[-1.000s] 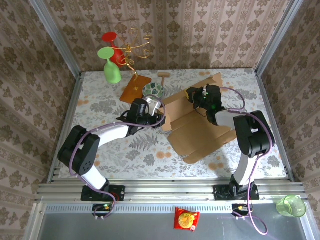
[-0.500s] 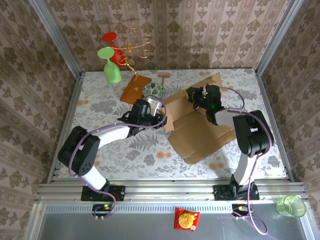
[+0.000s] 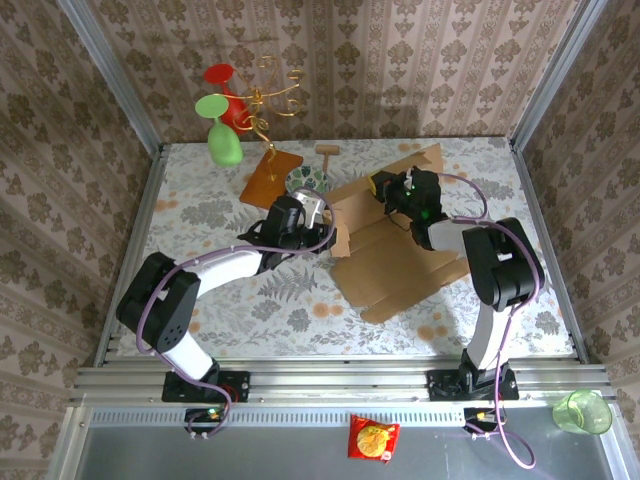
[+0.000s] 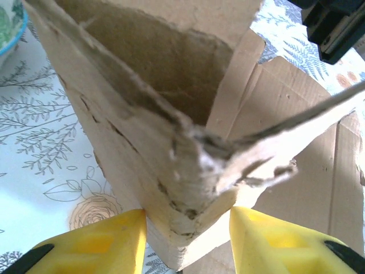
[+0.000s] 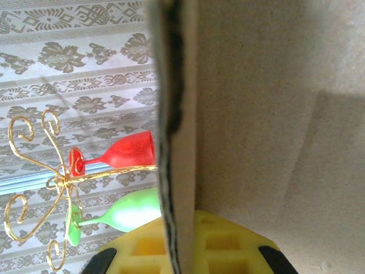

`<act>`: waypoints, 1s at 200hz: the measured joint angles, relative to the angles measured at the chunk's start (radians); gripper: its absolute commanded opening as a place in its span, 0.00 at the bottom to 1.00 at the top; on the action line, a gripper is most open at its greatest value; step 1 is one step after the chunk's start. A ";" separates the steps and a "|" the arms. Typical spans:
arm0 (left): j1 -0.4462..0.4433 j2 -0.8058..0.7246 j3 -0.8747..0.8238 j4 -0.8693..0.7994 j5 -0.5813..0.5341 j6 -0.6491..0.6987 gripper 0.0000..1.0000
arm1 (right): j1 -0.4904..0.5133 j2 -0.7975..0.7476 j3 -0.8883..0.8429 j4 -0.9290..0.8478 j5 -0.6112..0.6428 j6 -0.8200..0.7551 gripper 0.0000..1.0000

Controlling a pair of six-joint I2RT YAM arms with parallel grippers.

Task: Fold the paper box

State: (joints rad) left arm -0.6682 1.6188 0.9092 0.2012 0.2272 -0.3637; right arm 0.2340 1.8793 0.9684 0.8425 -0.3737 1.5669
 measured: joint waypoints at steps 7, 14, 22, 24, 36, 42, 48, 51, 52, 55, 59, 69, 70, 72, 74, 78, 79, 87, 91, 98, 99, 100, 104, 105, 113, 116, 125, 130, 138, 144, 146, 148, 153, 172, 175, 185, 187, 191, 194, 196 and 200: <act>0.000 0.002 0.003 -0.003 -0.017 0.000 0.43 | 0.003 0.004 0.000 0.017 0.001 0.005 0.00; 0.000 0.005 0.007 -0.007 -0.035 -0.001 0.42 | 0.007 0.008 0.000 0.036 0.002 0.009 0.00; 0.000 0.008 0.010 -0.011 -0.056 -0.003 0.42 | 0.011 0.014 0.000 0.060 0.003 0.013 0.00; 0.000 0.008 0.011 -0.012 -0.061 -0.003 0.42 | 0.012 0.015 0.000 0.066 0.003 0.015 0.00; 0.000 0.013 0.014 -0.012 -0.087 -0.004 0.42 | 0.016 0.023 0.000 0.099 0.003 0.023 0.00; 0.000 0.016 0.015 -0.010 -0.099 -0.006 0.41 | 0.018 0.026 0.000 0.111 0.003 0.027 0.00; 0.000 0.022 0.018 -0.010 -0.109 -0.008 0.41 | 0.019 0.030 0.000 0.122 0.003 0.031 0.00; 0.000 0.026 0.019 -0.009 -0.113 -0.009 0.41 | 0.019 0.032 0.000 0.128 0.003 0.032 0.00; 0.000 0.026 0.019 -0.010 -0.114 -0.010 0.41 | 0.019 0.032 0.000 0.131 0.003 0.034 0.00; 0.000 0.030 0.021 -0.010 -0.119 -0.010 0.41 | 0.019 0.034 0.000 0.137 0.003 0.034 0.00; 0.000 0.035 0.023 -0.009 -0.125 -0.011 0.41 | 0.019 0.037 0.000 0.144 0.003 0.036 0.00; 0.000 0.047 0.028 -0.007 -0.138 -0.011 0.40 | 0.019 0.044 -0.001 0.157 0.004 0.039 0.00; 0.000 0.048 0.028 -0.007 -0.139 -0.012 0.40 | 0.019 0.045 -0.001 0.158 0.005 0.040 0.00; 0.000 0.050 0.029 -0.006 -0.142 -0.011 0.40 | 0.019 0.046 -0.001 0.160 0.005 0.041 0.00; 0.000 0.052 0.030 -0.006 -0.145 -0.011 0.40 | 0.019 0.047 -0.001 0.162 0.006 0.042 0.00; 0.000 0.056 0.031 -0.006 -0.148 -0.012 0.40 | 0.019 0.050 -0.002 0.166 0.007 0.043 0.00; 0.000 0.056 0.031 -0.006 -0.150 -0.012 0.39 | 0.019 0.050 -0.002 0.166 0.007 0.043 0.00; 0.000 0.064 0.032 -0.006 -0.157 -0.015 0.39 | 0.019 0.055 -0.003 0.171 0.008 0.046 0.00; 0.000 0.067 0.032 -0.006 -0.161 -0.016 0.38 | 0.019 0.056 -0.004 0.174 0.010 0.049 0.00; 0.000 0.072 0.032 -0.006 -0.166 -0.019 0.37 | 0.019 0.059 -0.006 0.180 0.011 0.052 0.00; 0.000 0.072 0.032 -0.006 -0.167 -0.019 0.37 | 0.019 0.059 -0.006 0.181 0.011 0.053 0.00; 0.000 0.074 0.032 -0.006 -0.169 -0.019 0.37 | 0.019 0.060 -0.006 0.181 0.011 0.053 0.00; 0.000 0.076 0.032 -0.006 -0.172 -0.019 0.37 | 0.019 0.060 -0.008 0.182 0.011 0.054 0.00; 0.000 0.076 0.032 -0.005 -0.173 -0.020 0.37 | 0.019 0.060 -0.008 0.182 0.011 0.054 0.00; 0.000 0.080 0.032 -0.005 -0.178 -0.023 0.37 | 0.019 0.061 -0.010 0.184 0.013 0.056 0.00; 0.000 0.081 0.032 -0.003 -0.180 -0.024 0.37 | 0.019 0.061 -0.010 0.184 0.014 0.057 0.00; 0.000 0.084 0.032 0.006 -0.184 -0.027 0.38 | 0.019 0.064 -0.010 0.190 0.016 0.058 0.00; 0.000 0.086 0.032 0.010 -0.187 -0.030 0.38 | 0.019 0.065 -0.010 0.193 0.019 0.060 0.00; 0.000 0.089 0.033 0.017 -0.191 -0.034 0.40 | 0.019 0.066 -0.010 0.196 0.023 0.061 0.00; 0.000 0.091 0.034 0.022 -0.194 -0.038 0.40 | 0.019 0.067 -0.010 0.200 0.024 0.061 0.00; 0.000 0.092 0.034 0.025 -0.195 -0.040 0.40 | 0.019 0.067 -0.010 0.201 0.025 0.061 0.00; 0.000 0.093 0.034 0.028 -0.196 -0.042 0.41 | 0.019 0.067 -0.010 0.201 0.026 0.061 0.00; -0.002 0.095 0.035 0.033 -0.200 -0.046 0.41 | 0.020 0.067 -0.010 0.203 0.027 0.062 0.00; -0.007 0.106 0.043 0.042 -0.222 -0.061 0.40 | 0.022 0.068 -0.010 0.206 0.034 0.066 0.00; -0.008 0.107 0.043 0.043 -0.226 -0.063 0.40 | 0.023 0.069 -0.010 0.207 0.037 0.067 0.00; -0.013 0.110 0.045 0.048 -0.245 -0.070 0.40 | 0.026 0.071 -0.010 0.209 0.045 0.071 0.00; -0.013 0.110 0.045 0.048 -0.249 -0.071 0.40 | 0.026 0.072 -0.010 0.209 0.047 0.072 0.00; -0.014 0.112 0.046 0.050 -0.257 -0.074 0.39 | 0.027 0.073 -0.010 0.211 0.049 0.073 0.00; -0.016 0.113 0.046 0.051 -0.261 -0.076 0.39 | 0.029 0.074 -0.010 0.212 0.053 0.076 0.00; -0.017 0.115 0.047 0.053 -0.265 -0.079 0.39 | 0.029 0.074 -0.010 0.212 0.054 0.076 0.00; -0.019 0.118 0.048 0.055 -0.274 -0.082 0.40 | 0.031 0.076 -0.010 0.216 0.057 0.080 0.00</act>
State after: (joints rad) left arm -0.6876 1.7370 0.9577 0.2565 -0.0467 -0.4458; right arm 0.2649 1.9553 0.9581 1.0580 -0.3168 1.6470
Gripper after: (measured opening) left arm 0.395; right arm 0.061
